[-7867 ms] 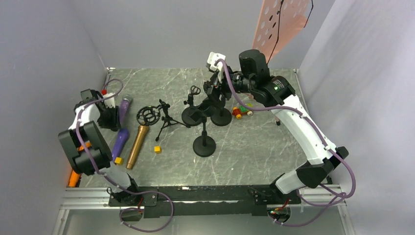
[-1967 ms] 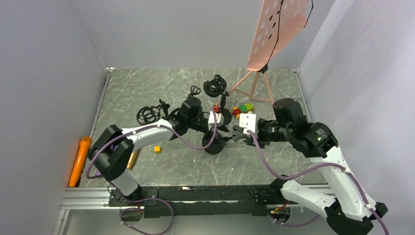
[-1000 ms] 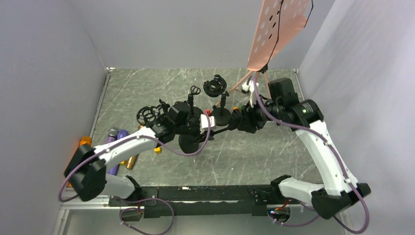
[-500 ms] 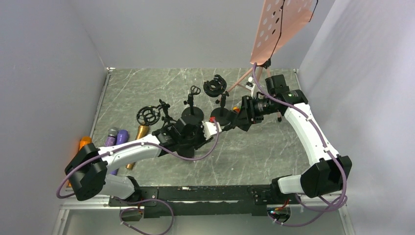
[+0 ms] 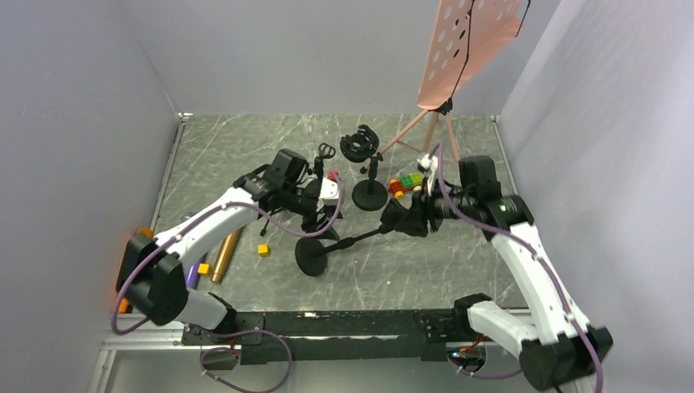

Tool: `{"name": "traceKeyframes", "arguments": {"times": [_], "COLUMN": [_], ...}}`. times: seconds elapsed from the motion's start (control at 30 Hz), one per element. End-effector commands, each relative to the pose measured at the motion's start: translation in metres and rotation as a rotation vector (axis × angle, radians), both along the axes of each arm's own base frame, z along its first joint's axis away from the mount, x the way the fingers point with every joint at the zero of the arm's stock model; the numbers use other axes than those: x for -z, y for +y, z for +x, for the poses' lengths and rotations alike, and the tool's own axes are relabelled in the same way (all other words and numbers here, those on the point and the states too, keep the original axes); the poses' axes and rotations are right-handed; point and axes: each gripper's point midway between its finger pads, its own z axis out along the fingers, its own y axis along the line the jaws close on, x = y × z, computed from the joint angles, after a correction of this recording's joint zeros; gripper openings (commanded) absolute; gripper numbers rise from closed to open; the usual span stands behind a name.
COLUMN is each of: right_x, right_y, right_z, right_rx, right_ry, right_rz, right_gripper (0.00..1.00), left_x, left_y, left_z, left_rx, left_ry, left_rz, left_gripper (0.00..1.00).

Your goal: Remove the microphone from the stand

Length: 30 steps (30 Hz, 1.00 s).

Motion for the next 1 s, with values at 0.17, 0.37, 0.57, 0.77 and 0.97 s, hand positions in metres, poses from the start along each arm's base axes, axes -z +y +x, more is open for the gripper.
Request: {"name": "traceKeyframes", "arguments": {"times": [0.17,0.37,0.57,0.77,0.97], "right_x": [-0.009,-0.016,-0.017,-0.028,-0.013], "right_y": [-0.009,-0.005,-0.006,-0.015,0.005], "right_z": [0.003,0.012,0.015,0.041,0.031], "right_rx": [-0.192,-0.170,-0.138,0.159,0.263], "right_ry": [-0.585,-0.618,-0.608,-0.354,0.202], "right_rz": [-0.122,-0.119,-0.118,-0.076,0.117], "right_gripper": [0.00,0.00,0.00,0.00,0.00], "left_x": [0.010,0.023,0.043,0.042,0.032], "left_y": [-0.015,-0.028,-0.033,-0.020,0.001], "left_z": [-0.027,-0.042,-0.049,0.001,0.043], "left_rx": [0.299,0.349,0.313,0.002,-0.573], "left_ry": [0.113,0.194,0.160,-0.014,-0.089], "left_rz": [-0.066,-0.049,0.034,0.159,0.151], "left_gripper": [0.63,0.60,0.28,0.00,0.00]}}
